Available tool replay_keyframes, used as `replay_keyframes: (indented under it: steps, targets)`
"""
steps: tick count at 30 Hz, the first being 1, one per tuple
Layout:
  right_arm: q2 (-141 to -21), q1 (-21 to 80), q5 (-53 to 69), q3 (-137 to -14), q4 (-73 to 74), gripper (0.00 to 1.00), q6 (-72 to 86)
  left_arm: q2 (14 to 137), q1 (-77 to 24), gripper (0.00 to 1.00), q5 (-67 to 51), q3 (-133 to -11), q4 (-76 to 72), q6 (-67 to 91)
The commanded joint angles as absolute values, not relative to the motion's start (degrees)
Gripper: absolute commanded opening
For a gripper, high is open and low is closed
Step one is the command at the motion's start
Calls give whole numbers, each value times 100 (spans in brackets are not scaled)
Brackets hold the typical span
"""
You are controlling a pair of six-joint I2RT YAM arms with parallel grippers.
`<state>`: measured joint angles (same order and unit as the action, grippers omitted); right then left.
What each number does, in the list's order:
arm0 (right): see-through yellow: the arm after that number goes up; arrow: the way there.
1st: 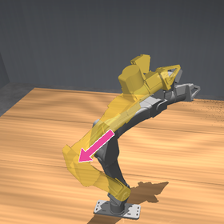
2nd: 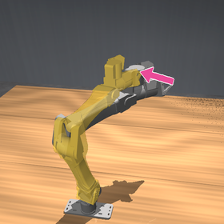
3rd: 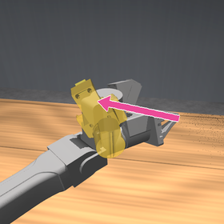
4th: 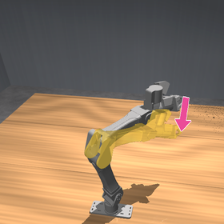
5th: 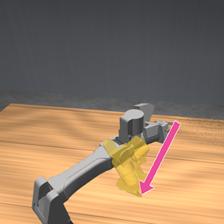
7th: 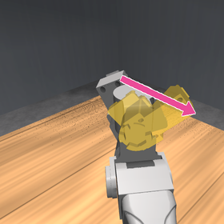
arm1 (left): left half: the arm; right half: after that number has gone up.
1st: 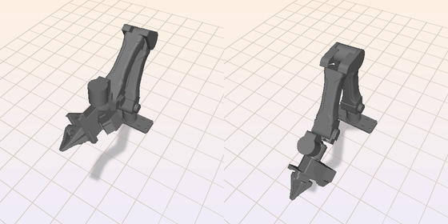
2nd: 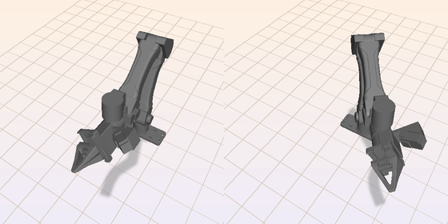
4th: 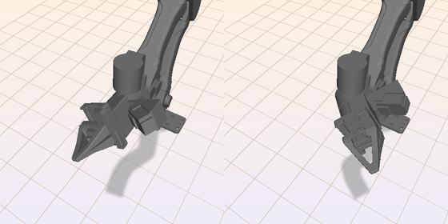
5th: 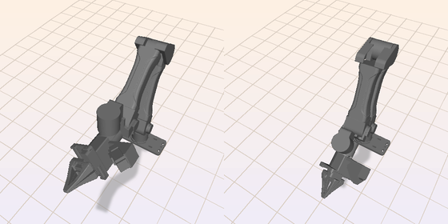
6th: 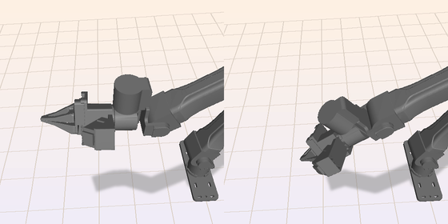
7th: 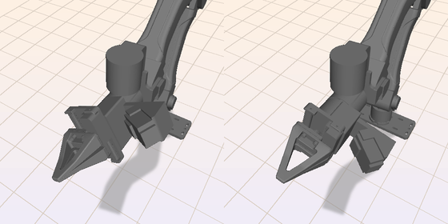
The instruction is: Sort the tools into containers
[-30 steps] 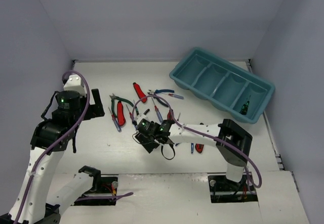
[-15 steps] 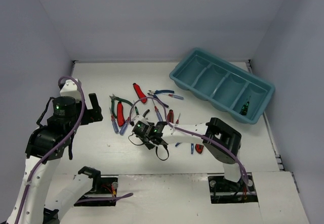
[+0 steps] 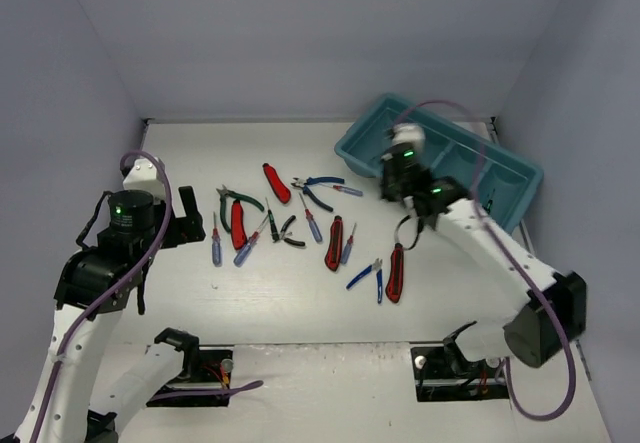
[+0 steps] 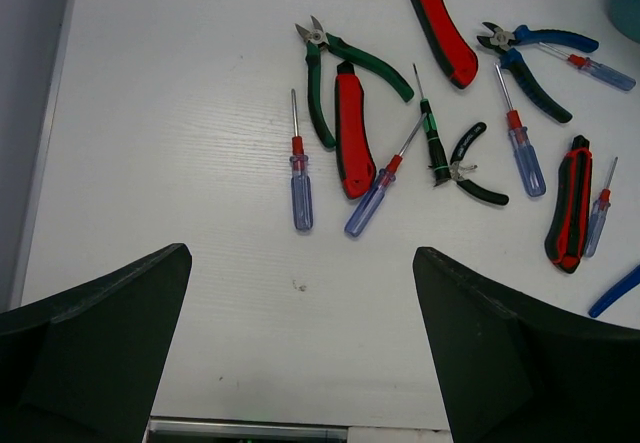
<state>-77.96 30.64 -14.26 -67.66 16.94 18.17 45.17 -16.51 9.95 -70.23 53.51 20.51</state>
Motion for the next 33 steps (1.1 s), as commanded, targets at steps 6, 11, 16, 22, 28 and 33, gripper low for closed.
replay_keyframes:
  steps: [6,11,16,22,28,33]
  targets:
    - [-7991,-1074,-303,-6793,2273,1,1900,4562,-1696,92,904,-7075,5156,2171]
    - [-8852,-1513,-240,-7148,2259,17,1855,4547,-1696,92,944,-7058,5159,2130]
    - [-9044,-1571,-272,-7543,2267,54,1825,4473,-1696,92,974,-6958,5168,2138]
    - [-8441,-230,-346,-7855,2275,54,1506,4365,-1696,92,951,-6787,5168,2252]
    - [-8494,2518,-428,-8287,2259,53,1646,4353,-1696,92,1028,-6674,5180,2250]
    - [-9368,4089,-762,-8831,2247,53,1908,4383,-1688,92,996,-6636,5186,2282]
